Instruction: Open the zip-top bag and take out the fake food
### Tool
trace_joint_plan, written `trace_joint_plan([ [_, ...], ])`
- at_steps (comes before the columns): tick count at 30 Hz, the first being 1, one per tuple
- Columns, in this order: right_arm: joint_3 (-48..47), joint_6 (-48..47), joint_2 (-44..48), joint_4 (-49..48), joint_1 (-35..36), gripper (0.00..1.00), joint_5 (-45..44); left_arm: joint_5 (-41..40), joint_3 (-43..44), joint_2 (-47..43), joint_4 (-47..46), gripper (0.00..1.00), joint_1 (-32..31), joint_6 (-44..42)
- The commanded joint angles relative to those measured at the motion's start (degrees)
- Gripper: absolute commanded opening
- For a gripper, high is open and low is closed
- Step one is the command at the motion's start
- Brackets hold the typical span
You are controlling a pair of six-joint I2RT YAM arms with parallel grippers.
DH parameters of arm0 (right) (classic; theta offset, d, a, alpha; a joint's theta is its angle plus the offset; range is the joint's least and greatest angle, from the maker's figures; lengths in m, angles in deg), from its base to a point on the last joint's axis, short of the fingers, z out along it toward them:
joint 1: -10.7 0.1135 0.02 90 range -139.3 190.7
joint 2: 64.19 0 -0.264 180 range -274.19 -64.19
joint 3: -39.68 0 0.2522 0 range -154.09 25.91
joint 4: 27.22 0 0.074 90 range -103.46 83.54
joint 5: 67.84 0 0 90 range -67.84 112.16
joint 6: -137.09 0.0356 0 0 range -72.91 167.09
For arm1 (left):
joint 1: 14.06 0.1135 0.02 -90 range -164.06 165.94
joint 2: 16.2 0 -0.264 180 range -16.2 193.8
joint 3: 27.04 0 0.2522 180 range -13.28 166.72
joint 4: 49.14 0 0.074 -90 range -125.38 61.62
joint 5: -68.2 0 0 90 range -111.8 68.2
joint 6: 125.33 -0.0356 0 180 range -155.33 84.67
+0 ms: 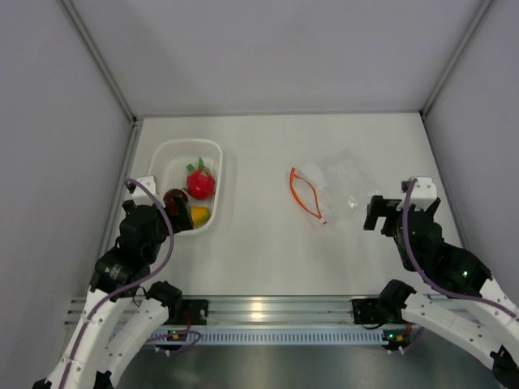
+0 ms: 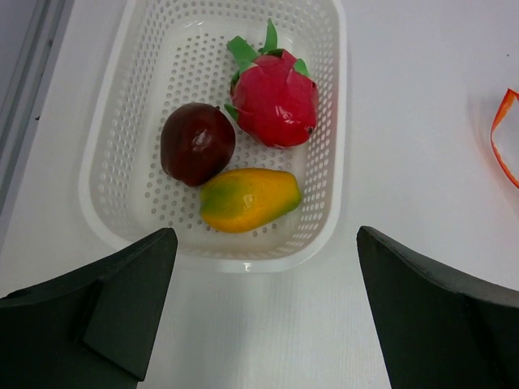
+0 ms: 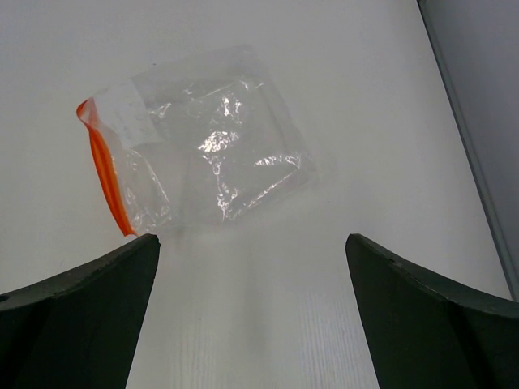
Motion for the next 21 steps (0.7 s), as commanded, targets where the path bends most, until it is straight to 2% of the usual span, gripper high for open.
trace_joint_plan([
  [1,0.58,1.56,-0.88,1.18,0.02,0.99,-2.15,2.67,-0.14,0.20,-4.65,0.99,0.40,-1.72],
  [21,1.46,1.47,-0.35,-1.64,0.02,0.99,0.32,1.70,-0.32,1.09,-4.56,0.99,0.84,-1.19],
])
